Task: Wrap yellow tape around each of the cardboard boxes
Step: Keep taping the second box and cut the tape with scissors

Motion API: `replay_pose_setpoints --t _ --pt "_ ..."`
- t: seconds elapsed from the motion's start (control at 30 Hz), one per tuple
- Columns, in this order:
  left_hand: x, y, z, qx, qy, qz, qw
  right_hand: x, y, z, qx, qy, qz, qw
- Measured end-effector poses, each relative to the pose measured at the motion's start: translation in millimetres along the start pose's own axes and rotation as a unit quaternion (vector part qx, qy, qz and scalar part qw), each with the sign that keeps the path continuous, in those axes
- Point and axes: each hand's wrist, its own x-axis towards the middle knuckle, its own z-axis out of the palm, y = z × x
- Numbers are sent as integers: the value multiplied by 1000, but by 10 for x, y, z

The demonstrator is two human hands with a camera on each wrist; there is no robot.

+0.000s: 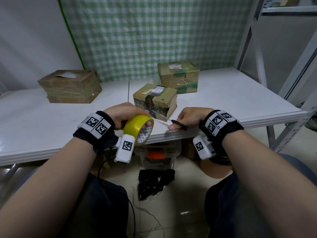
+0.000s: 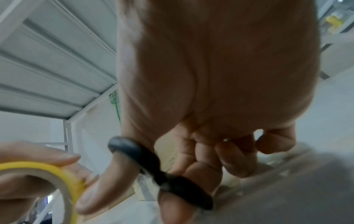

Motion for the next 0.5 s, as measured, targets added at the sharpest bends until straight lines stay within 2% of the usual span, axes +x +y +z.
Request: replay_pose_setpoints --t 0.1,0.2,0.37,0.43,0.5 --pt "68 -31 -48 -19 48 38 998 -24 -10 -48 -9 -26 -3 1000" --pt "147 -35 -80 -77 120 132 981 -41 -21 -81 13 -39 -11 999" --pt "118 74 -64 -199 189 303 913 16 0 -64 9 -30 -14 999" --pt "117 103 -62 -228 189 348 890 19 5 -59 18 -28 -15 999" --pt "164 104 -47 -243 171 369 881 19 5 -57 24 -29 -15 999"
